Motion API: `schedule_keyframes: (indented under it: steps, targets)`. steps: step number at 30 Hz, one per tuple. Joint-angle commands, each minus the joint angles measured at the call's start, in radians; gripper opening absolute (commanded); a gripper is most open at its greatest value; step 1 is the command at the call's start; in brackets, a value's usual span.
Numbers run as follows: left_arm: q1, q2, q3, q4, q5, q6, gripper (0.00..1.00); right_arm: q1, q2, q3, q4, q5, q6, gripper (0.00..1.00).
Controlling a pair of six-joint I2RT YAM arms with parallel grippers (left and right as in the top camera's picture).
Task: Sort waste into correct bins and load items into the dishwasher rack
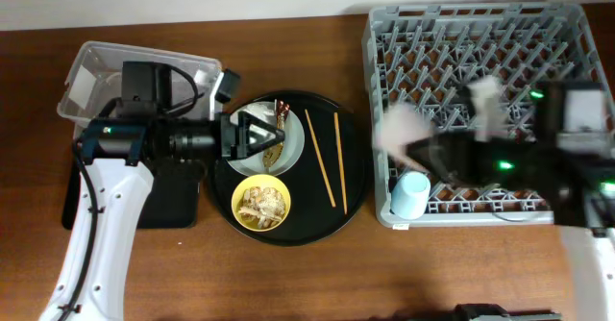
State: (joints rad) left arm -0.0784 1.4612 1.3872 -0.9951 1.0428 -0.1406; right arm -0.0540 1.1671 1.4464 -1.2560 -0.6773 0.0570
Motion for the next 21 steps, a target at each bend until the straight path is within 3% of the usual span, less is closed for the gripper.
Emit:
schedule_keyframes:
  steps: [1,4,7,8,9,10,13,15,17,21]
  targets:
    - [0.0,-0.003,0.0,-0.066,-0.292,0.038,0.77,-0.151,0.043,-0.058,-0.14,0.534,0.147,0.4]
    - [0.0,-0.003,0.0,-0.072,-0.292,0.037,0.77,-0.157,0.169,-0.188,-0.108,0.651,0.216,0.44]
    - [0.0,-0.003,0.0,-0.088,-0.292,0.065,0.78,-0.157,0.35,-0.203,-0.074,0.669,0.222,0.46]
    - [0.0,-0.003,0.0,-0.089,-0.293,0.068,0.78,-0.157,0.414,-0.203,-0.071,0.661,0.222,0.53]
    - [0.0,-0.003,0.0,-0.089,-0.293,0.068,0.78,-0.156,0.448,-0.203,-0.058,0.648,0.222,0.69]
    - [0.0,-0.003,0.0,-0.089,-0.295,0.068,0.79,-0.156,0.467,-0.203,-0.029,0.615,0.209,0.73]
    - [-0.03,-0.003,0.0,-0.136,-0.438,0.067,0.79,-0.156,0.362,-0.108,-0.031,0.473,0.148,0.8]
    - [-0.188,-0.003,-0.016,-0.173,-0.71,0.027,0.73,-0.156,0.186,-0.024,-0.026,0.327,0.134,0.8]
    - [-0.328,-0.003,-0.089,-0.142,-0.945,-0.097,0.72,-0.156,0.092,-0.018,-0.009,0.303,0.135,0.81]
    - [-0.556,0.108,-0.324,0.171,-1.031,-0.276,0.52,-0.156,0.013,-0.019,-0.038,0.303,0.135,0.82]
